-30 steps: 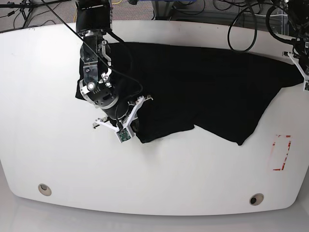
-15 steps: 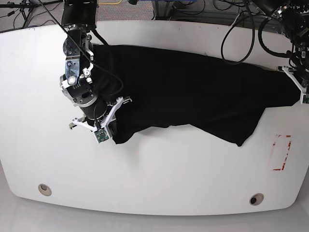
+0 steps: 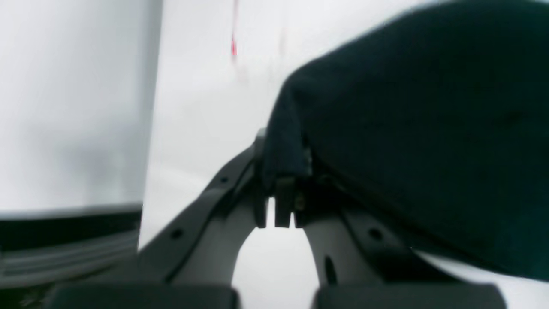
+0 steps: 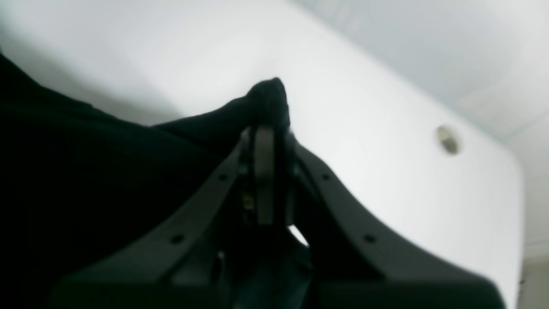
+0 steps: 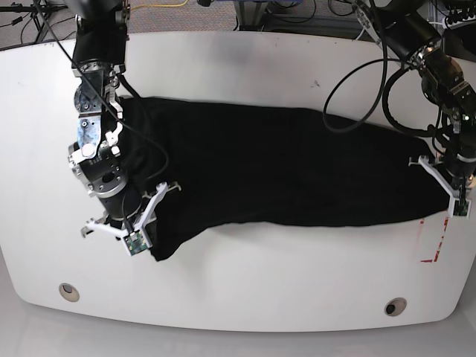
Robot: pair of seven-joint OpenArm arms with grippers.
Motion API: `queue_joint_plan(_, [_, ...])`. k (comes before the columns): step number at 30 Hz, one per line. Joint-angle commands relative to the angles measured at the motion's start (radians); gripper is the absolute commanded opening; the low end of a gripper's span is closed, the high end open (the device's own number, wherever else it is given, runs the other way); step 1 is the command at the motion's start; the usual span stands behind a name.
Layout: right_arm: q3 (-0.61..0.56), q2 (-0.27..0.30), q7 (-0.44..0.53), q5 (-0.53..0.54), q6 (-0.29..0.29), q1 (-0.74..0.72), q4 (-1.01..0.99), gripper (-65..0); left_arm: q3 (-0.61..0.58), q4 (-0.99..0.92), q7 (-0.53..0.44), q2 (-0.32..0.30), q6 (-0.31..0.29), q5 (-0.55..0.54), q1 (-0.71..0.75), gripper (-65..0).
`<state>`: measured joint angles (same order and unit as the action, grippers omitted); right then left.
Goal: Fold the T-shirt properly
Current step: 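Lift the shirt with both grippers and pull it toward the robot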
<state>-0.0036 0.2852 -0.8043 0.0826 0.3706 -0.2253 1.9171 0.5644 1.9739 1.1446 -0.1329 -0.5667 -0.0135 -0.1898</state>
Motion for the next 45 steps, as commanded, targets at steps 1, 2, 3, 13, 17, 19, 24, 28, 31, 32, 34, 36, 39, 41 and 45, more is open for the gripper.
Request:
queue_joint_plan(1, [0.006,0.041,0.027,-0.001,0.008,-0.076,0.018,-65.0,-0.025,0.023,-0.022,-0.018,0.049,0.004,-0.079,-65.0])
queue_joint_plan(2, [0.006,0.050,0.026,0.001,0.015,-0.095,0.017,-65.0,-0.031,0.023,-0.022,-0.018,0.063,0.004,-0.103,-65.0])
queue_joint_plan(3, [0.006,0.061,0.023,0.007,0.026,-0.118,0.017,-65.0,-0.040,0.023,-0.022,-0.018,0.078,0.004,-0.127,-65.0])
queue_joint_plan(13, [0.006,0.161,-0.034,0.096,0.044,-0.351,-0.044,-65.0,-0.079,0.025,-0.018,-0.055,0.169,0.005,-0.386,-65.0])
queue_joint_plan(17, [0.006,0.202,-0.036,0.138,0.044,-0.437,-0.103,-65.0,-0.114,0.025,-0.018,-0.089,0.181,0.005,-0.486,-65.0])
queue_joint_plan(19, [0.004,0.217,-0.036,0.161,0.044,-0.475,-0.127,-65.0,-0.134,0.020,-0.018,-0.101,0.181,0.007,-0.547,-65.0])
queue_joint_plan(24, [0.001,0.247,-0.036,0.205,0.044,-0.587,-0.187,-65.0,-0.211,0.015,-0.021,-0.113,0.181,0.048,-0.699,-64.9])
queue_joint_plan(28, [0.000,0.263,-0.039,0.233,0.044,-0.665,-0.224,-65.0,-0.277,0.014,-0.021,-0.112,0.181,0.083,-0.798,-64.9])
queue_joint_plan(31, [-0.002,0.276,-0.040,0.247,0.044,-0.716,-0.227,-65.0,-0.307,0.011,-0.019,-0.112,0.181,0.096,-0.867,-64.7])
queue_joint_plan(32, [-0.006,0.282,-0.048,0.250,0.044,-0.741,-0.229,-65.0,-0.317,0.003,-0.018,-0.110,0.181,0.099,-0.893,-64.7])
queue_joint_plan(34, [-0.026,0.285,-0.068,0.251,0.044,-0.781,-0.229,-65.0,-0.323,-0.014,-0.018,-0.109,0.181,0.099,-0.917,-64.7])
queue_joint_plan(36, [-0.057,0.294,-0.080,0.251,0.046,-0.828,-0.229,-65.0,-0.326,-0.034,-0.019,-0.109,0.181,0.099,-0.943,-64.7])
queue_joint_plan(39, [-0.092,0.312,-0.089,0.251,0.046,-0.873,-0.227,-65.0,-0.327,-0.064,-0.021,-0.107,0.181,0.094,-0.979,-64.7])
queue_joint_plan(41, [-0.094,0.323,-0.091,0.251,0.046,-0.883,-0.222,-65.0,-0.327,-0.083,-0.022,-0.095,0.181,0.093,-0.989,-64.7])
queue_joint_plan(45, [-0.092,0.342,-0.092,0.251,0.066,-0.889,-0.221,-65.0,-0.329,-0.091,-0.022,-0.086,0.176,0.091,-0.983,-64.7])
